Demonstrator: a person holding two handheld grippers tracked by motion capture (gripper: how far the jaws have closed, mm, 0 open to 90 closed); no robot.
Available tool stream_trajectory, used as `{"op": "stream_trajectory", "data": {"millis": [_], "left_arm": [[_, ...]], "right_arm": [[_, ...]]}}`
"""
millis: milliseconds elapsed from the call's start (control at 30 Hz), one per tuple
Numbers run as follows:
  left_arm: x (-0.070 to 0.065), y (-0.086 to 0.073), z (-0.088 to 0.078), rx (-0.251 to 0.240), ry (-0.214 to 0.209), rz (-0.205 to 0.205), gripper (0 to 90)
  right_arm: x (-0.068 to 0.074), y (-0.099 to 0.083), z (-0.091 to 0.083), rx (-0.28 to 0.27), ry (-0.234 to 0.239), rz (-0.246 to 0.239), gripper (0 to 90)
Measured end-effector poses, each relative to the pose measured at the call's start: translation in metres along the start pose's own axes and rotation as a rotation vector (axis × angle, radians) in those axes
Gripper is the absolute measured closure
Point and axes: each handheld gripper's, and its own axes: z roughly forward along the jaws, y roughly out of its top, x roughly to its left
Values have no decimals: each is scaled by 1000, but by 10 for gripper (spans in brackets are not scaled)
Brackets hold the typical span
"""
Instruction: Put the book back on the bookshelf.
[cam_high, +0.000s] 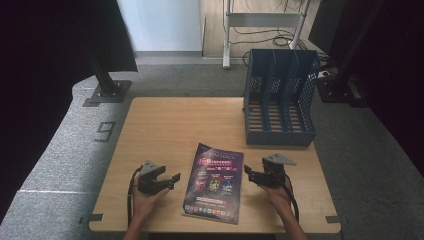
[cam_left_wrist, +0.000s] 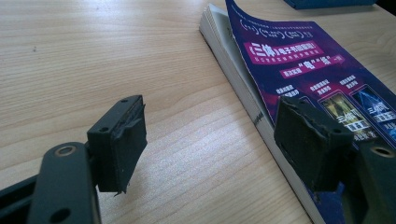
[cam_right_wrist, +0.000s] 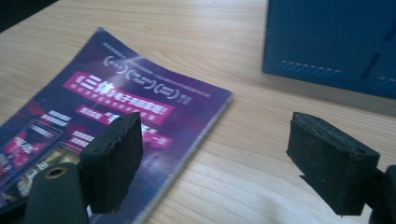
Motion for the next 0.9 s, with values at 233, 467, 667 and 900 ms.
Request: {"op": "stream_trajectory", "data": {"millis": [233, 467, 667, 900], "left_arm": [[0, 1, -1, -5, -1, -2, 255], [0, 1, -2, -7, -4, -6, 254], [0, 1, 0, 0, -9, -4, 254], [0, 1, 0, 2, -7, -5, 253]], "right_arm": [[12, 5, 3, -11, 25, -16, 183], [19, 4, 8, 0, 42, -32, 182], [25, 1, 17, 22, 48, -46, 180], [31, 0, 28, 42, 57, -54, 178]]}}
